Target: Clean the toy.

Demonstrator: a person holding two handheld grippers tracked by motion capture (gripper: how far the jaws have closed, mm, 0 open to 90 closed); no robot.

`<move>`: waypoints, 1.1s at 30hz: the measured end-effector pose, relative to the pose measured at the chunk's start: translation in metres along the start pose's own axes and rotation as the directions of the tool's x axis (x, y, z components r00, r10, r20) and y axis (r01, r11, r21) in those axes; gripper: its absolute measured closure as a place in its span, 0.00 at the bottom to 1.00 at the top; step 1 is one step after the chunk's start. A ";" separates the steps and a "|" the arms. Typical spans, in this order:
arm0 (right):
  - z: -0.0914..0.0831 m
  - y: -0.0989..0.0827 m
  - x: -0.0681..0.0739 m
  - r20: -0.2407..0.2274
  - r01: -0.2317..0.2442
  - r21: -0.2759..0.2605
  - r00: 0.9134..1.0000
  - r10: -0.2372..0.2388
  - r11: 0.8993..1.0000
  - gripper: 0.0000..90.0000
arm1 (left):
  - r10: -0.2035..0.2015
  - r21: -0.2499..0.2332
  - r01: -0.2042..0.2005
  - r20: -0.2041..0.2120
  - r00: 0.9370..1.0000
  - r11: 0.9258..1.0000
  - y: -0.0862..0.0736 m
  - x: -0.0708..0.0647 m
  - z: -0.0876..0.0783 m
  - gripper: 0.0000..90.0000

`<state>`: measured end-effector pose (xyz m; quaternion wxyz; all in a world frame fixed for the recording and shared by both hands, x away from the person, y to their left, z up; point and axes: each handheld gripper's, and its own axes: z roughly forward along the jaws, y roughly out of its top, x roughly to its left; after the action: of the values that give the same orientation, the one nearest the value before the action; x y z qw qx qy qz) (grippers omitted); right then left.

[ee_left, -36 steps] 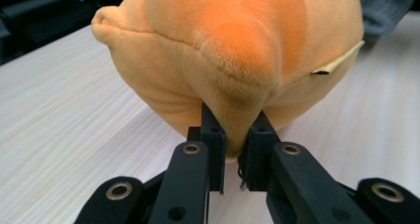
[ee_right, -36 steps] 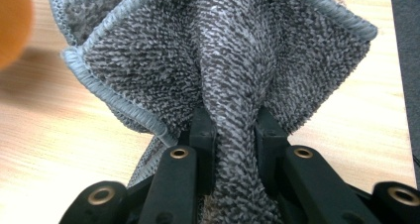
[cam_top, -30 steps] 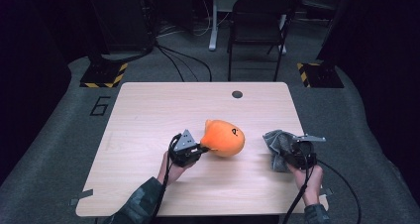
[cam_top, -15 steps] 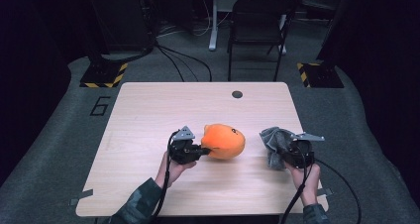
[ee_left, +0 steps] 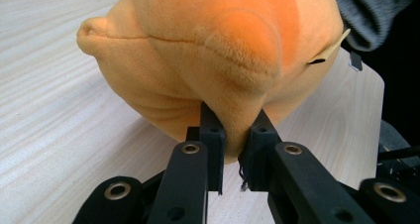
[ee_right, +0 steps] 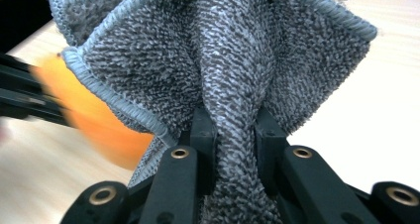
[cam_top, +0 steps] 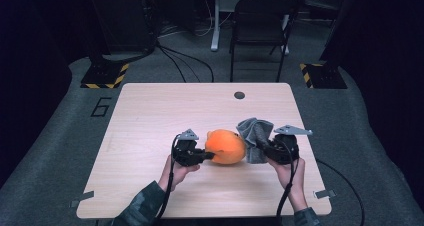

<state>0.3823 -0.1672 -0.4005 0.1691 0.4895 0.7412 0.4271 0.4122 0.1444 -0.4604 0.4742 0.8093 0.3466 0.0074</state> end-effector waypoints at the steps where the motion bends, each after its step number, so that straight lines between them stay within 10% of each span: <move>1: 0.001 0.003 0.006 -0.021 0.001 -0.007 1.000 -0.001 1.000 0.84 | -0.005 0.001 0.005 -0.001 1.000 1.000 -0.001 0.000 0.001 0.91; 17: 0.055 0.019 0.077 -0.119 0.082 0.040 0.990 -0.077 0.996 0.83 | 0.013 0.013 -0.013 -0.023 1.000 1.000 -0.010 -0.005 0.012 0.91; 33: 0.065 0.002 0.055 -0.010 0.153 0.076 0.988 -0.153 0.985 0.84 | 0.013 0.027 -0.014 0.002 1.000 1.000 -0.015 -0.005 0.021 0.91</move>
<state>0.4016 -0.0880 -0.4274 0.1812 0.4365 0.7926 0.3852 0.4069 0.1304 -0.4821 0.4634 0.8180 0.3407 0.0051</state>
